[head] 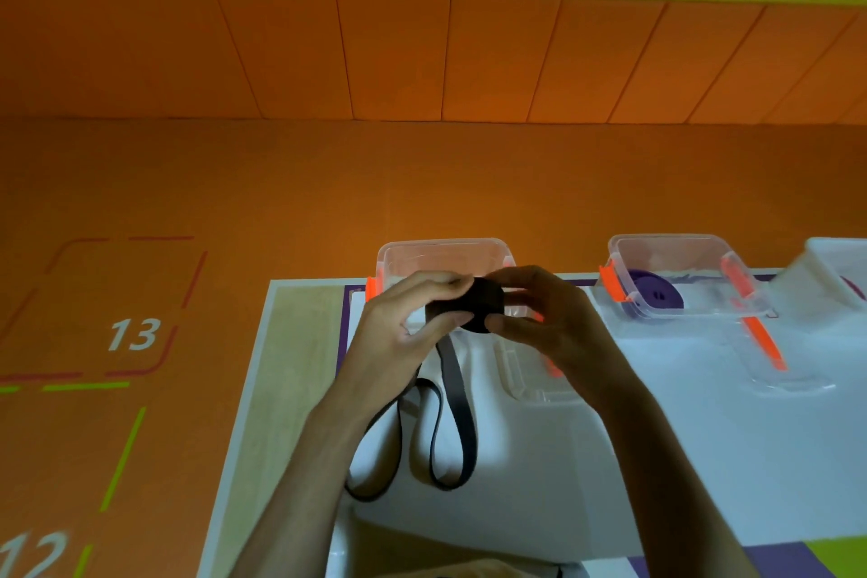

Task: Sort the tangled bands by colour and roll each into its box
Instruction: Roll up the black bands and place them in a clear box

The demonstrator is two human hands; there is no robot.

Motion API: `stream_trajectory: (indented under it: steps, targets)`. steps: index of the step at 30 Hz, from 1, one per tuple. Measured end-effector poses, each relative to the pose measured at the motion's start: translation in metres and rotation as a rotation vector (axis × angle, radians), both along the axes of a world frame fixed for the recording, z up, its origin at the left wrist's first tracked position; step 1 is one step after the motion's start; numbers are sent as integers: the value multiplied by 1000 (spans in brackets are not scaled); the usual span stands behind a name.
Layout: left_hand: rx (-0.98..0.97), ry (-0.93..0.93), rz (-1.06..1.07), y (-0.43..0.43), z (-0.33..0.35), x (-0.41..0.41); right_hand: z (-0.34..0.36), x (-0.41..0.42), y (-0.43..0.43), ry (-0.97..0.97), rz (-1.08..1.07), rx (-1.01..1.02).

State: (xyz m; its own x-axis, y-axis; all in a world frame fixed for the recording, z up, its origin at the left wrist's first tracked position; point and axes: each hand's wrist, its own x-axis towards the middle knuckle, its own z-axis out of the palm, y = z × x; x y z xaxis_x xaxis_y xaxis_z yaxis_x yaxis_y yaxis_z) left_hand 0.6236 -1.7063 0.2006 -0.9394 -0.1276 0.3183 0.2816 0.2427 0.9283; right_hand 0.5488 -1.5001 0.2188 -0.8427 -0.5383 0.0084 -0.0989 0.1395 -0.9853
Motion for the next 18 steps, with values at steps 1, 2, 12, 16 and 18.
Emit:
stream_trajectory:
  steps: [1, 2, 12, 16, 18]
  targets:
    - [-37, 9, -24, 1, 0, -1, 2, -1, 1, 43, -31, 16]
    - [-42, 15, -32, 2, 1, -2, 2, 0, 2, 69, -61, -10]
    - [250, 87, 110, 12, 5, -1, -10, 6, -4, 10, 7, -21]
    - [92, 98, 123, 13, -4, 1, -9, 4, -4, 9, -73, -84]
    - [46, 77, 65, 10, -7, 3, -11, 6, -5, -56, -84, -205]
